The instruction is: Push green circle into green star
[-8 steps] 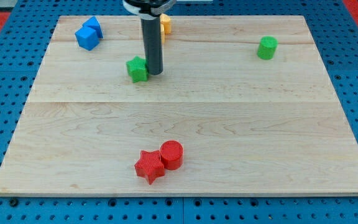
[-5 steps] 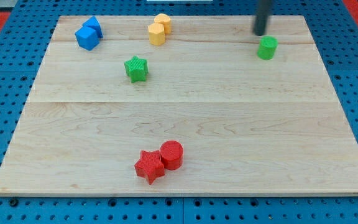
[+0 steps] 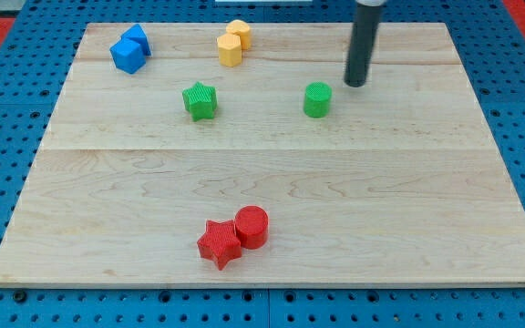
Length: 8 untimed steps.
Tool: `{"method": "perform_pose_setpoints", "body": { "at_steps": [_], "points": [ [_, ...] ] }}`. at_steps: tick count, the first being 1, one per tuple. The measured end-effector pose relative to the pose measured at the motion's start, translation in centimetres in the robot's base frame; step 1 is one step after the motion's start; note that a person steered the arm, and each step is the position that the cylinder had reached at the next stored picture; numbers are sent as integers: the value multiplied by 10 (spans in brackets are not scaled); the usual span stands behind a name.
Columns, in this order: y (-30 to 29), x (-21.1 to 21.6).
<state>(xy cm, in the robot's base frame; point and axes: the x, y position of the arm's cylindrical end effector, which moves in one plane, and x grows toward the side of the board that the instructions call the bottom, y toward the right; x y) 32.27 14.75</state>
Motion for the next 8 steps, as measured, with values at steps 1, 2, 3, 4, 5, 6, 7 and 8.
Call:
{"method": "perform_pose_setpoints", "body": {
  "at_steps": [1, 2, 3, 4, 5, 6, 7, 8],
  "points": [
    [36, 34],
    [-27, 55],
    [-110, 42],
    [-113, 32],
    [-103, 6],
    [-154, 9],
    [-237, 24],
    [-314, 21]
  ]
}}
